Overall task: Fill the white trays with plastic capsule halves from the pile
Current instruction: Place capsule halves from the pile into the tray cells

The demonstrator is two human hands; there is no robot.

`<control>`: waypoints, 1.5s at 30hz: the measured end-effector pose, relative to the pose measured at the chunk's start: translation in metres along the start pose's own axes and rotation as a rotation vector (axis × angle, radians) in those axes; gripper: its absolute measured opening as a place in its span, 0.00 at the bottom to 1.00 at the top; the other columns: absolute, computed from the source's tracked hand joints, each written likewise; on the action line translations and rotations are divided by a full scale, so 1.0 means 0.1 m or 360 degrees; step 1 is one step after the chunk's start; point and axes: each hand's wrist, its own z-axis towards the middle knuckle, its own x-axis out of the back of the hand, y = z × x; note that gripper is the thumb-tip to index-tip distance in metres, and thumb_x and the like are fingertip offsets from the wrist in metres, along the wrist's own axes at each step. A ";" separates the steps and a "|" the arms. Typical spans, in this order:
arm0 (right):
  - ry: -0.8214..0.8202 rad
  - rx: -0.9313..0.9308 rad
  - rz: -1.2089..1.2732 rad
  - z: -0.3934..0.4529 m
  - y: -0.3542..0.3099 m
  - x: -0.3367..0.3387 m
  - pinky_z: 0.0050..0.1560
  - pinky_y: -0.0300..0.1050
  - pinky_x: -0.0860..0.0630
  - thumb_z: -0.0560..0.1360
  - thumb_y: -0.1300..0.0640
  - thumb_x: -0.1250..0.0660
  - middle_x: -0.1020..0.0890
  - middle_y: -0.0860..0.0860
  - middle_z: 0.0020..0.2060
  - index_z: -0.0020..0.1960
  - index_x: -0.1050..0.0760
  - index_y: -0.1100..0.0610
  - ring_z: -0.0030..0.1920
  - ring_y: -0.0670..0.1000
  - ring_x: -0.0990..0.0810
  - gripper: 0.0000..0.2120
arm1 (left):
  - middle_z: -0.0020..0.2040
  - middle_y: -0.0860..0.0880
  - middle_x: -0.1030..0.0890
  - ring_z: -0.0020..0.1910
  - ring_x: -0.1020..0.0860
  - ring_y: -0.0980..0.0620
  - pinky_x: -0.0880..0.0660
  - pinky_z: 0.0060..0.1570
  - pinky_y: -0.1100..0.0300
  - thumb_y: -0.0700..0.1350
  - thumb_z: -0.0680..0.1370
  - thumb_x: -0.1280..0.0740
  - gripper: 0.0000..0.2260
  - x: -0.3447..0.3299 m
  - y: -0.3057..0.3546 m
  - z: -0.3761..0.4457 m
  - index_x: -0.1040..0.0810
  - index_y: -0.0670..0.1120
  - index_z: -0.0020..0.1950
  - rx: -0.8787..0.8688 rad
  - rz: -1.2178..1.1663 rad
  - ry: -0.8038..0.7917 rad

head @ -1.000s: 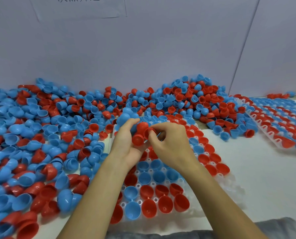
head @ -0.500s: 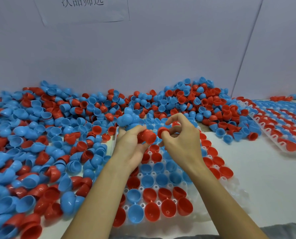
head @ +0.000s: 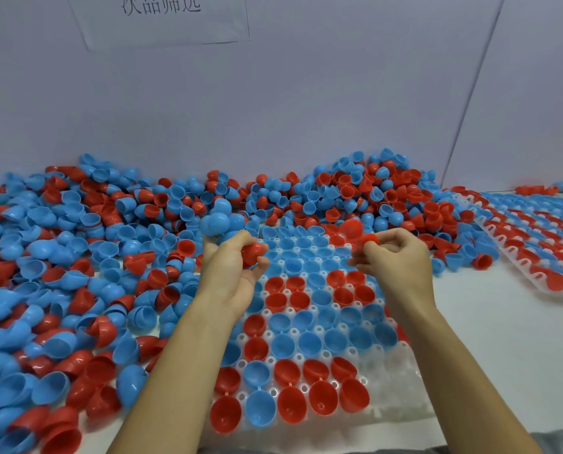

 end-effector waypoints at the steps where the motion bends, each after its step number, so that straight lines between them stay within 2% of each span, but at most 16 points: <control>1: -0.0027 -0.0017 0.0032 -0.01 0.00 0.01 0.32 0.39 0.20 0.75 0.67 0.36 0.16 0.52 0.31 0.46 0.25 0.59 0.32 0.50 0.15 0.05 | 0.44 0.44 0.25 0.38 0.24 0.50 0.28 0.26 0.64 0.29 0.77 0.38 0.18 0.01 0.02 0.00 0.29 0.50 0.58 -0.0002 -0.0017 0.0008; 6: -0.0240 0.0026 -0.0099 -0.10 -0.04 -0.12 0.31 0.41 0.21 0.76 0.63 0.36 0.16 0.56 0.31 0.44 0.24 0.61 0.30 0.52 0.16 0.04 | 0.44 0.43 0.25 0.39 0.25 0.50 0.28 0.26 0.64 0.29 0.77 0.37 0.18 -0.01 0.01 -0.02 0.29 0.50 0.59 0.0005 -0.0029 0.0005; 9: -0.0352 0.0178 -0.0256 -0.19 -0.07 -0.27 0.33 0.41 0.21 0.75 0.60 0.33 0.17 0.52 0.30 0.37 0.21 0.59 0.29 0.47 0.17 0.08 | 0.45 0.43 0.26 0.38 0.24 0.51 0.28 0.26 0.64 0.29 0.77 0.37 0.17 -0.08 -0.06 -0.06 0.28 0.51 0.56 0.0018 0.0037 -0.0066; 11: -0.0410 0.0262 -0.0322 -0.26 -0.08 -0.36 0.37 0.45 0.18 0.75 0.59 0.31 0.17 0.50 0.29 0.36 0.20 0.56 0.30 0.47 0.17 0.08 | 0.44 0.45 0.26 0.36 0.24 0.52 0.28 0.26 0.63 0.29 0.77 0.37 0.18 -0.12 -0.11 -0.09 0.27 0.51 0.56 0.0032 0.0085 -0.0115; 13: -0.0456 0.0295 -0.0296 -0.30 -0.08 -0.41 0.39 0.50 0.17 0.75 0.59 0.31 0.16 0.50 0.28 0.43 0.22 0.53 0.29 0.49 0.16 0.03 | 0.42 0.47 0.26 0.33 0.24 0.55 0.28 0.26 0.63 0.29 0.77 0.37 0.18 -0.15 -0.14 -0.12 0.27 0.52 0.56 0.0044 0.0101 -0.0163; 15: -0.0486 0.0284 -0.0186 -0.33 -0.06 -0.42 0.36 0.52 0.16 0.76 0.61 0.31 0.16 0.52 0.28 0.52 0.31 0.49 0.28 0.51 0.16 0.11 | 0.41 0.47 0.26 0.32 0.24 0.55 0.28 0.26 0.64 0.28 0.77 0.37 0.19 -0.16 -0.15 -0.13 0.27 0.53 0.56 0.0049 0.0106 -0.0177; 17: -0.0496 0.0358 -0.0123 -0.35 -0.05 -0.42 0.29 0.51 0.18 0.77 0.63 0.32 0.17 0.54 0.27 0.53 0.37 0.45 0.25 0.54 0.17 0.17 | 0.42 0.46 0.25 0.36 0.24 0.53 0.27 0.27 0.64 0.28 0.77 0.37 0.19 -0.16 -0.13 -0.13 0.26 0.53 0.55 0.0061 0.0098 -0.0190; 20: -0.0522 0.0542 -0.0217 -0.35 -0.04 -0.41 0.23 0.54 0.20 0.78 0.63 0.34 0.18 0.56 0.27 0.52 0.33 0.42 0.22 0.54 0.19 0.16 | 0.43 0.46 0.25 0.38 0.24 0.51 0.27 0.27 0.64 0.28 0.77 0.38 0.19 -0.15 -0.12 -0.14 0.27 0.53 0.55 0.0083 0.0087 -0.0213; 25: -0.0575 0.0615 -0.0517 -0.29 -0.08 -0.30 0.31 0.52 0.19 0.79 0.61 0.33 0.18 0.54 0.26 0.51 0.22 0.51 0.24 0.50 0.19 0.06 | 0.45 0.44 0.25 0.43 0.24 0.48 0.26 0.28 0.63 0.29 0.77 0.37 0.20 -0.15 -0.13 -0.12 0.27 0.54 0.57 0.0108 0.0113 -0.0220; 29: -0.0637 0.0699 -0.0836 -0.21 -0.21 -0.01 0.29 0.34 0.28 0.75 0.59 0.28 0.22 0.45 0.27 0.44 0.20 0.46 0.26 0.43 0.25 0.08 | 0.50 0.42 0.26 0.42 0.23 0.48 0.25 0.28 0.63 0.28 0.77 0.37 0.21 -0.10 -0.12 -0.09 0.27 0.53 0.59 0.0095 0.0123 -0.0174; 31: -0.0765 0.0661 -0.0952 -0.23 -0.27 0.16 0.30 0.35 0.28 0.75 0.58 0.27 0.25 0.45 0.27 0.41 0.21 0.43 0.28 0.44 0.26 0.10 | 0.51 0.41 0.26 0.43 0.23 0.48 0.25 0.28 0.63 0.28 0.77 0.37 0.21 -0.08 -0.11 -0.07 0.28 0.53 0.59 0.0104 0.0090 -0.0160; 34: -0.0963 0.0607 -0.1184 -0.31 -0.32 0.40 0.38 0.42 0.23 0.74 0.56 0.27 0.20 0.45 0.33 0.42 0.19 0.44 0.38 0.46 0.23 0.07 | 0.51 0.41 0.26 0.43 0.23 0.48 0.25 0.28 0.63 0.28 0.77 0.37 0.20 -0.06 -0.10 -0.05 0.28 0.52 0.58 0.0117 0.0073 -0.0151; 36: -0.1067 0.0569 -0.1264 -0.39 -0.34 0.55 0.39 0.39 0.23 0.74 0.55 0.27 0.20 0.43 0.35 0.43 0.18 0.44 0.40 0.43 0.23 0.05 | 0.50 0.41 0.25 0.42 0.22 0.48 0.25 0.28 0.62 0.28 0.77 0.36 0.21 -0.06 -0.10 -0.04 0.28 0.52 0.60 0.0114 0.0065 -0.0151; 38: -0.1138 0.0540 -0.1353 -0.46 -0.35 0.66 0.38 0.36 0.24 0.74 0.54 0.27 0.21 0.42 0.35 0.43 0.18 0.45 0.40 0.41 0.23 0.04 | 0.48 0.42 0.25 0.40 0.22 0.49 0.25 0.28 0.62 0.29 0.77 0.36 0.21 -0.06 -0.10 -0.03 0.28 0.52 0.62 0.0108 0.0070 -0.0168; 42: -0.1254 0.0472 -0.1560 -0.54 -0.31 0.72 0.35 0.42 0.25 0.73 0.52 0.27 0.21 0.45 0.35 0.43 0.19 0.45 0.35 0.46 0.24 0.02 | 0.46 0.45 0.25 0.39 0.22 0.50 0.25 0.29 0.62 0.29 0.77 0.36 0.21 -0.05 -0.11 -0.03 0.27 0.54 0.60 0.0084 0.0133 -0.0253; 45: -0.1339 0.0422 -0.1776 -0.61 -0.24 0.67 0.31 0.37 0.29 0.73 0.50 0.27 0.22 0.42 0.36 0.48 0.19 0.44 0.35 0.45 0.23 0.04 | 0.47 0.46 0.26 0.38 0.22 0.50 0.26 0.29 0.62 0.30 0.78 0.36 0.22 -0.06 -0.13 -0.05 0.27 0.56 0.61 0.0047 0.0230 -0.0334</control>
